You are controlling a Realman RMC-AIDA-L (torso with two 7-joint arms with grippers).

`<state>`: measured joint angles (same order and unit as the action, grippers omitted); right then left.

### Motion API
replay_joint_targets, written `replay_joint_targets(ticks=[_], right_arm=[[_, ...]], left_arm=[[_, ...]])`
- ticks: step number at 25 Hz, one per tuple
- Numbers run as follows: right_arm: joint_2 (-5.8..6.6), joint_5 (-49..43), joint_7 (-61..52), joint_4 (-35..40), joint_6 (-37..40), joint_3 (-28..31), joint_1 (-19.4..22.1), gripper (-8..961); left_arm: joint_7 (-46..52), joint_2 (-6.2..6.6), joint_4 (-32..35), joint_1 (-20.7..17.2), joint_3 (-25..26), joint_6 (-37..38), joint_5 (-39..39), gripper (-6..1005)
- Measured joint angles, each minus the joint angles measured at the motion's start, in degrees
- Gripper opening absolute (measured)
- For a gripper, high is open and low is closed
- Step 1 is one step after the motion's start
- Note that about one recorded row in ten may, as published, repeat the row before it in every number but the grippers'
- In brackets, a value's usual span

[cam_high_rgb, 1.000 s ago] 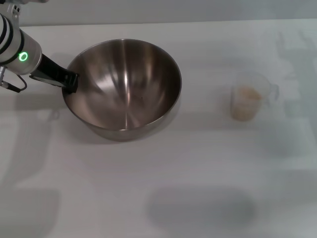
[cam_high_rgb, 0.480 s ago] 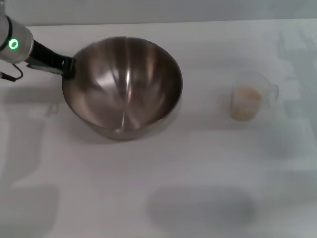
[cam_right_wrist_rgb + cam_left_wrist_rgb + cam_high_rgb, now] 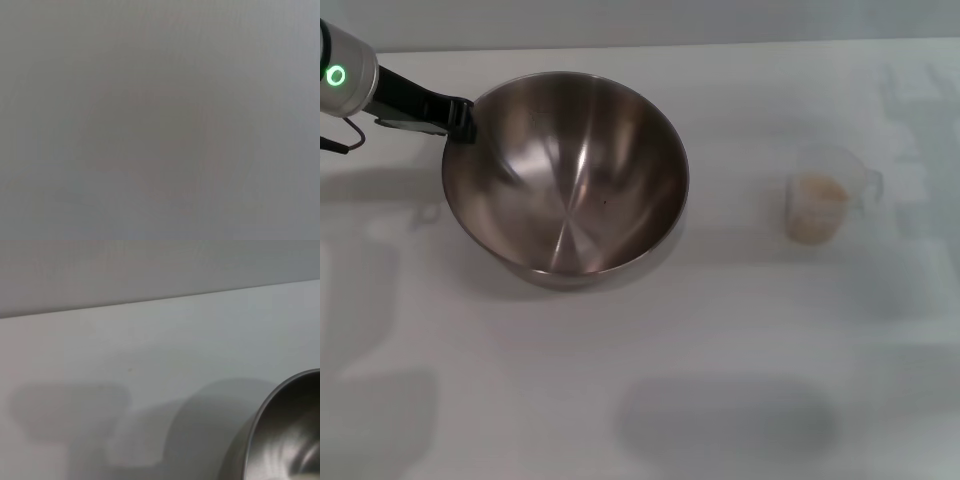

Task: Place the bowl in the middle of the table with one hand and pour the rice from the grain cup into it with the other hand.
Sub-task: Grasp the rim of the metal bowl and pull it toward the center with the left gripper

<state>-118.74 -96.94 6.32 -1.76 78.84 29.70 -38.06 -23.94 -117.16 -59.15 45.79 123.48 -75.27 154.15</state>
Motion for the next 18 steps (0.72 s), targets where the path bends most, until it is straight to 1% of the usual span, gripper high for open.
replay_joint_targets(ticks=[7,11,13,14,15,16,18], right_arm=[[0.0,0.0,0.0,0.0,0.0,0.0,-0.3,549],[0.0,0.0,0.0,0.0,0.0,0.0,-0.3,549],[0.0,0.0,0.0,-0.1,0.0,0.0,-0.3,549],[0.0,0.0,0.0,-0.1,0.0,0.0,-0.3,549],[0.0,0.0,0.0,-0.1,0.0,0.0,-0.3,549],[0.0,0.1,0.0,0.0,0.0,0.0,-0.3,549],[0.0,0.1,0.0,0.1,0.0,0.0,-0.3,549]], left_arm=[[-2.5,-0.1,-0.3,0.1,-0.2,-0.1,-0.2,42],[-2.7,0.17,-0.3,0.6,0.0,-0.3,-0.9,42],[-2.8,0.96,-0.3,0.8,0.2,-0.6,-3.1,42],[-2.9,2.04,-0.2,1.0,0.2,-1.0,-6.1,42],[-2.9,2.04,-0.2,1.0,0.2,-1.0,-6.1,43],[-2.9,2.66,-0.1,1.1,0.2,-1.2,-7.9,43],[-3.0,3.5,0.1,1.2,0.2,-1.5,-10.6,43]])
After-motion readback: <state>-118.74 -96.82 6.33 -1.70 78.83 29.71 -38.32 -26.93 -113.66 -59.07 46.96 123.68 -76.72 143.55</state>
